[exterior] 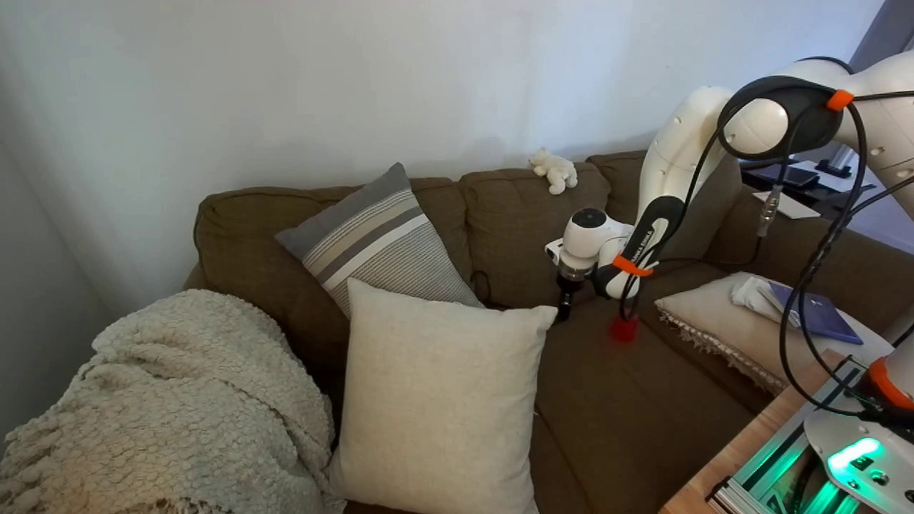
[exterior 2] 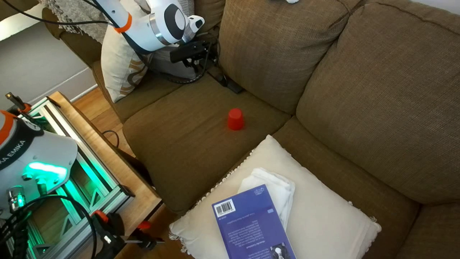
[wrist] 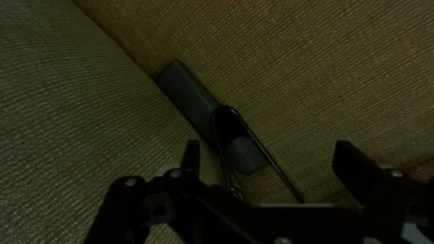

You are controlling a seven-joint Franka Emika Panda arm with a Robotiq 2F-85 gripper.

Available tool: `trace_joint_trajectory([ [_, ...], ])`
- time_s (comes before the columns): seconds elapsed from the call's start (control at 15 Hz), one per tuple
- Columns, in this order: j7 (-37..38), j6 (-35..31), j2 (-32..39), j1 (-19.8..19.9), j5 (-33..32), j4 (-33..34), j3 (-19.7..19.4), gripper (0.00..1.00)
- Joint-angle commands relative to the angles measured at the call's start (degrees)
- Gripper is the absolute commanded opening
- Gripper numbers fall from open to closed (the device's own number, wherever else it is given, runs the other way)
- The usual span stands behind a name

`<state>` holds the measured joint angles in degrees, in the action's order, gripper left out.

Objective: Move the black coat hanger to the right

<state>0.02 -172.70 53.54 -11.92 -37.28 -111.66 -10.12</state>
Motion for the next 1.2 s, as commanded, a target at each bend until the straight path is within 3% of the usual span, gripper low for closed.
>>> trace_joint_trajectory([
  [0.0, -0.6, 1.4, 5.4, -3.8, 2.3, 5.7, -5.3, 1.0],
  [0.07, -0.9, 1.2, 7.1, -4.0, 2.6, 7.5, -6.1, 1.0],
  [0.4, -11.2, 2.1, 15.1, 3.8, 5.6, 17.5, 1.8, 0.99],
  [0.6, -15.0, 1.7, 18.7, 5.7, 7.6, 22.1, 3.9, 0.82],
  [0.73, -17.5, 1.3, 21.5, 7.4, 8.9, 26.2, 5.3, 0.76],
  [0.87, -20.5, 1.7, 23.6, 9.4, 9.7, 29.8, 7.7, 0.61],
  [1.13, -26.8, 3.2, 27.8, 12.5, 10.4, 36.3, 12.6, 0.48],
])
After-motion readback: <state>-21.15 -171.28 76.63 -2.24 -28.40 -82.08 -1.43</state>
